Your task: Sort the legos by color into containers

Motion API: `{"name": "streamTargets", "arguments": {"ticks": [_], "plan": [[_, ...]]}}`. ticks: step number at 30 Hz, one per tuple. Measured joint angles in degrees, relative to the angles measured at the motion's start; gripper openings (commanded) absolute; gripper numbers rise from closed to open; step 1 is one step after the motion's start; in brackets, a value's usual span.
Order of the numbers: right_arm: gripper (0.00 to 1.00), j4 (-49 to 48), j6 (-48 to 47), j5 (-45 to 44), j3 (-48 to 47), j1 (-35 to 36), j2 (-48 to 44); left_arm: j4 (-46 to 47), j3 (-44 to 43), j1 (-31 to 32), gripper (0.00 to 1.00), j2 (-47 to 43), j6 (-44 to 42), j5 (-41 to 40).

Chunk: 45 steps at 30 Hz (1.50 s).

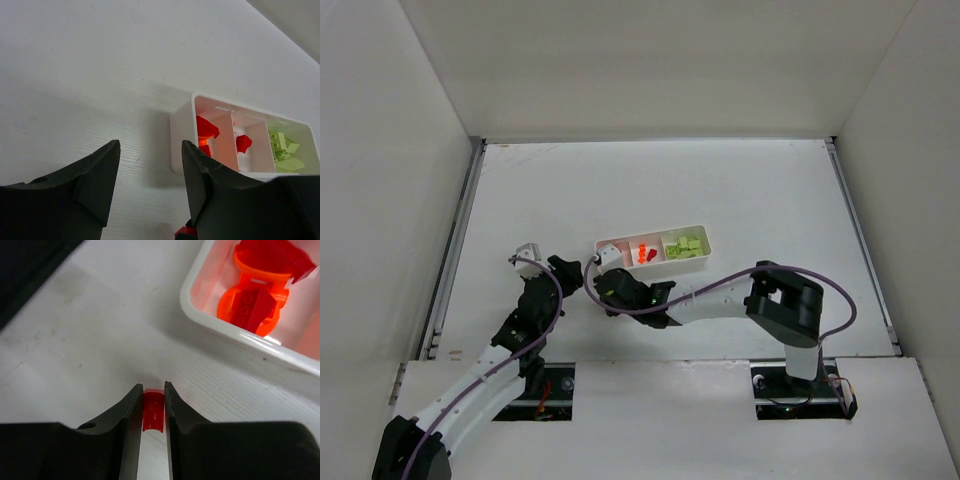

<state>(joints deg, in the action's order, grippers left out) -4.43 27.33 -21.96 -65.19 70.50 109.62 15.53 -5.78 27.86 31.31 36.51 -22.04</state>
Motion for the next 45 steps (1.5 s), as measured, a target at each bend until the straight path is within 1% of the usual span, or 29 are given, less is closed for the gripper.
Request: {"name": "streamTargets", "arguments": {"ticks": [7, 12, 20, 25, 34, 45], "plan": [[0.25, -0.2, 0.0, 0.4, 0.1, -0.4, -7.5, 0.0, 0.4, -0.3, 0.49, 0.1, 0.2, 0.6], [0.25, -1.0, -0.4, 1.0, 0.1, -2.5, -11.4, 0.0, 0.4, -0.3, 0.49, 0.1, 0.4, 0.6], [0.26, -1.1, -2.6, 1.4, -0.1, -8.7, -11.5, 0.0, 0.5, -0.7, 0.5, 0.0, 0.5, 0.7], [0.26, -1.2, -3.8, 1.5, -1.9, -11.4, -10.5, 0.0, 0.5, -0.9, 0.5, 0.8, 0.5, 0.8], [0.26, -1.5, -4.9, 1.7, -3.8, -12.9, -6.9, 0.0, 0.5, -1.1, 0.5, 1.0, 0.5, 0.9], [0.28, -2.2, -5.1, 1.9, -4.7, -14.6, -5.6, 0.1, 0.5, -1.3, 0.5, 1.2, 0.7, 1.0]]}}
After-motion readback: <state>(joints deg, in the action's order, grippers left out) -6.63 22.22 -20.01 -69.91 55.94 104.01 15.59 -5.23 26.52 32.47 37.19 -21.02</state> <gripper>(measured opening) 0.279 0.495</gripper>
